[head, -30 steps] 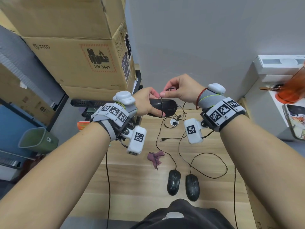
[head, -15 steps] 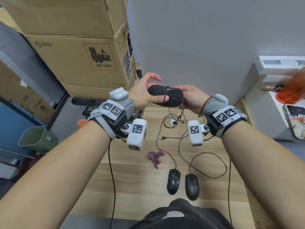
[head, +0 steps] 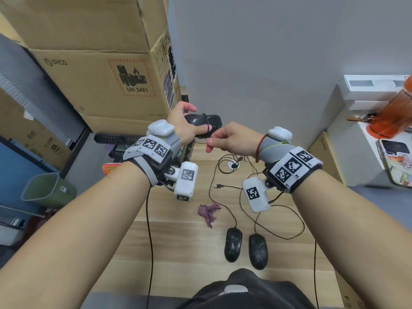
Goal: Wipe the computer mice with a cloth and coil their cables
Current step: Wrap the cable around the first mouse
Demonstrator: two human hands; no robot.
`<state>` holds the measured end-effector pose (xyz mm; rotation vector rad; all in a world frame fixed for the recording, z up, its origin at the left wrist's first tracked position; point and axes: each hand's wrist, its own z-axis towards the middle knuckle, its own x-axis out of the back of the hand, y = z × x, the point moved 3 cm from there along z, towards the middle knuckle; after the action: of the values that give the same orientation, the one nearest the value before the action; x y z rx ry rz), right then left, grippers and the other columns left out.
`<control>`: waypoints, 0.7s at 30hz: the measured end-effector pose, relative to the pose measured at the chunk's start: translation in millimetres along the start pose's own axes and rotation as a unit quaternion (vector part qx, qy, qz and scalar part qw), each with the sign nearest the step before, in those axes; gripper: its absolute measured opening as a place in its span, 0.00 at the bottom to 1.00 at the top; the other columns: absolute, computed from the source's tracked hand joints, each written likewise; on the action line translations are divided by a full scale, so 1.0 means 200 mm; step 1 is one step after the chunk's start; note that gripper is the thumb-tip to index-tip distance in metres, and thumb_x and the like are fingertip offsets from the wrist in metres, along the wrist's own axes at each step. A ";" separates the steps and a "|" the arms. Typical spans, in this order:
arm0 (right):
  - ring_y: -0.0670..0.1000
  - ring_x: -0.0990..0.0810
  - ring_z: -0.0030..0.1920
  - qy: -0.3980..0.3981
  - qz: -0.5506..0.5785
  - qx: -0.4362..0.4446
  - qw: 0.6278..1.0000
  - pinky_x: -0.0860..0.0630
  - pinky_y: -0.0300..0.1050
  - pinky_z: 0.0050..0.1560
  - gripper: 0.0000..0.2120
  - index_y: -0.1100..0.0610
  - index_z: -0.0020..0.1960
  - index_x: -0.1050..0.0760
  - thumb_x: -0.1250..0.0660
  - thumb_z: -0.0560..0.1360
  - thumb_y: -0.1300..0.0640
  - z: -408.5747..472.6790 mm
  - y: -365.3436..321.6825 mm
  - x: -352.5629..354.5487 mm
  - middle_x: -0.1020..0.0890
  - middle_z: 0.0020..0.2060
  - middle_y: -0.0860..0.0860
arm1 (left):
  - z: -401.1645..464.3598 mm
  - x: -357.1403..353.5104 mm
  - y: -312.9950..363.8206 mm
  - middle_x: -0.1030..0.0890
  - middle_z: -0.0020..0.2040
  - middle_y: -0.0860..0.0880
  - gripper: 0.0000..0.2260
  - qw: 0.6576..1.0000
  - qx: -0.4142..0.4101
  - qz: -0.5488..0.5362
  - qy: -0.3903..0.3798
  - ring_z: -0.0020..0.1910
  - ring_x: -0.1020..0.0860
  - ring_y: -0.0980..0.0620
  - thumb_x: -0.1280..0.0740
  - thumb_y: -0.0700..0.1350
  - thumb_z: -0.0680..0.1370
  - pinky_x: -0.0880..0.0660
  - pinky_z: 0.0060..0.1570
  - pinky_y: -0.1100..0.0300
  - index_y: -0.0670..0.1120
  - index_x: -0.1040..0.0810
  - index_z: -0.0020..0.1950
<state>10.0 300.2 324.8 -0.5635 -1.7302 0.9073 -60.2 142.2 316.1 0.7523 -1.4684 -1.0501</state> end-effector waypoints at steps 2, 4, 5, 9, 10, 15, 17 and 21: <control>0.44 0.38 0.22 0.034 -0.020 0.009 0.999 0.42 0.32 0.24 0.14 0.53 0.43 0.16 0.35 0.79 0.47 -0.01 -0.05 0.05 0.36 0.20 0.43 | -0.01 0.00 -0.02 0.19 0.53 0.42 0.30 0.998 -0.007 0.045 -0.037 0.49 0.19 0.43 0.17 0.45 0.61 0.21 0.50 0.47 0.48 0.28 0.57; 0.43 0.37 0.22 0.072 -0.007 0.017 0.997 0.41 0.32 0.24 0.14 0.54 0.40 0.17 0.33 0.78 0.48 -0.01 -0.06 0.10 0.33 0.18 0.42 | -0.02 0.00 -0.03 0.19 0.51 0.42 0.29 0.996 -0.013 0.066 -0.056 0.47 0.19 0.43 0.16 0.45 0.60 0.21 0.49 0.47 0.50 0.28 0.55; 0.42 0.36 0.24 0.091 0.003 0.019 0.996 0.41 0.31 0.26 0.13 0.54 0.39 0.17 0.33 0.78 0.49 -0.01 -0.06 0.13 0.31 0.20 0.42 | -0.03 0.01 -0.03 0.19 0.51 0.42 0.28 0.995 -0.019 0.073 -0.062 0.46 0.19 0.43 0.16 0.44 0.61 0.20 0.49 0.46 0.51 0.28 0.54; 0.42 0.37 0.25 0.136 0.028 0.029 0.990 0.41 0.31 0.27 0.12 0.54 0.38 0.18 0.30 0.76 0.48 -0.01 -0.05 0.21 0.30 0.22 0.42 | -0.06 -0.01 -0.01 0.19 0.43 0.48 0.28 0.984 -0.054 0.119 -0.117 0.40 0.21 0.48 0.16 0.48 0.58 0.22 0.48 0.46 0.58 0.30 0.48; 0.43 0.38 0.25 0.148 0.026 0.031 0.988 0.41 0.31 0.26 0.13 0.55 0.38 0.18 0.30 0.75 0.48 0.00 -0.04 0.23 0.31 0.22 0.43 | -0.07 -0.02 0.00 0.19 0.42 0.49 0.28 0.984 -0.062 0.112 -0.128 0.39 0.21 0.51 0.16 0.48 0.58 0.22 0.47 0.48 0.58 0.29 0.49; 0.43 0.35 0.28 0.183 0.031 -0.002 0.983 0.37 0.35 0.30 0.13 0.54 0.38 0.19 0.27 0.72 0.45 0.04 0.03 0.29 0.28 0.29 0.49 | -0.10 -0.05 0.06 0.14 0.42 0.52 0.27 0.978 -0.075 0.020 -0.192 0.37 0.18 0.58 0.17 0.41 0.62 0.23 0.40 0.63 0.53 0.28 0.52; 0.45 0.36 0.28 0.182 0.057 -0.024 0.981 0.38 0.36 0.29 0.13 0.54 0.38 0.21 0.26 0.71 0.44 0.03 0.06 0.29 0.31 0.29 0.49 | -0.11 -0.05 0.09 0.14 0.44 0.49 0.26 0.975 -0.078 -0.012 -0.206 0.39 0.18 0.56 0.17 0.40 0.63 0.22 0.40 0.62 0.51 0.29 0.53; 0.48 0.30 0.30 0.147 0.152 -0.047 0.976 0.35 0.37 0.29 0.12 0.61 0.43 0.22 0.30 0.76 0.51 0.02 0.15 0.25 0.25 0.31 0.54 | -0.13 -0.06 0.14 0.17 0.49 0.40 0.25 0.966 -0.053 -0.131 -0.216 0.46 0.19 0.45 0.20 0.36 0.64 0.20 0.50 0.49 0.48 0.30 0.52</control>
<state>-11.8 353.0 329.7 -0.9962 -1.4450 0.9030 -29.1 157.7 335.9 0.6793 -1.6902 -1.5579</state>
